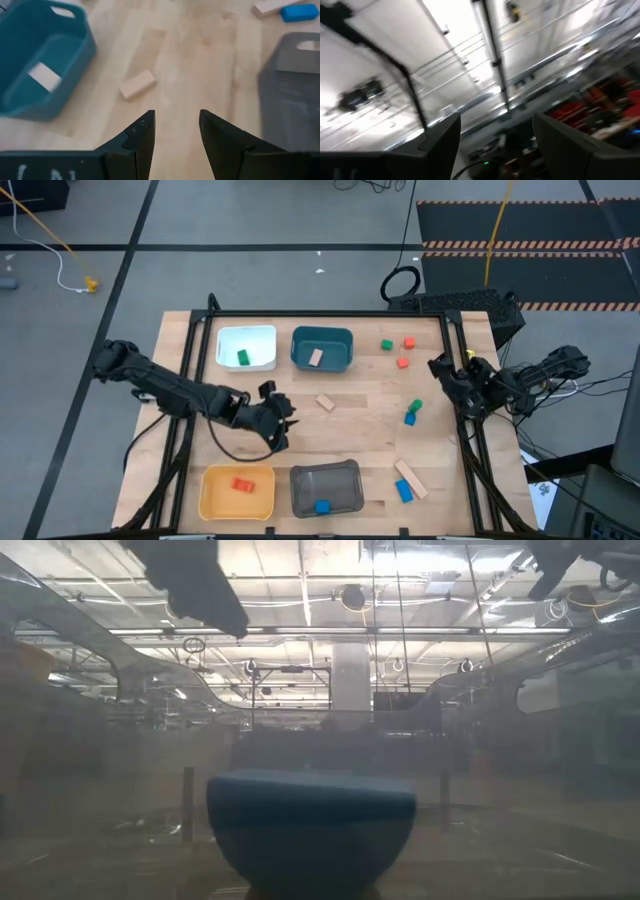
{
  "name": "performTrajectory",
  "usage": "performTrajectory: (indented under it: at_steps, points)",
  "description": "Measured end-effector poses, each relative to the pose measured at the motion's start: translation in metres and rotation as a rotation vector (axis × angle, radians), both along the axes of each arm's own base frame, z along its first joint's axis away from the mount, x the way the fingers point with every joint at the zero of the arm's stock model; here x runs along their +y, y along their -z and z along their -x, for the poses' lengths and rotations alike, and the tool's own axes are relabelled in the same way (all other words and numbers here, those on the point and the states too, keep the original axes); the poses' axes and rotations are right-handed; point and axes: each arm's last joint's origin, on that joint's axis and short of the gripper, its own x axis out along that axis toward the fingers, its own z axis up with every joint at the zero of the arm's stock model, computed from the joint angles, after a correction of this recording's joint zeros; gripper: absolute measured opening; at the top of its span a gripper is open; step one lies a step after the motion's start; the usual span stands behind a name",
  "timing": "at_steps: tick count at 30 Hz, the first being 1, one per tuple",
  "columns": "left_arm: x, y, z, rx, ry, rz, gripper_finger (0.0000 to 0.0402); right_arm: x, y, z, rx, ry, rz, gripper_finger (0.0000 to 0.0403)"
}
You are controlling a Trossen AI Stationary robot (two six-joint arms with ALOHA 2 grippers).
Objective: Sort & place blocks by color
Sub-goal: Put the top orange block into the yellow bin
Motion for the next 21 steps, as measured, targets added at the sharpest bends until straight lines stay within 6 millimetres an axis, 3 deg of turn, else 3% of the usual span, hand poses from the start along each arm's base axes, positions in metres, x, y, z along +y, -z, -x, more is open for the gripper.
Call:
performTrajectory:
  at_steps: [11,17,21]
  points:
    - [0.040,-0.003,-0.012,-0.008,-0.049,-0.089,0.0154,-0.005,-0.001,0.003,0.083,0.324,0.139,0.0242]
    - [0.060,-0.004,-0.015,-0.013,-0.085,-0.122,0.0154,-0.013,0.016,-0.003,0.407,0.632,-0.086,0.0242]
    - [0.074,-0.006,-0.018,-0.028,-0.108,-0.146,0.0154,-0.015,0.023,-0.004,0.516,0.750,-0.161,0.0242]
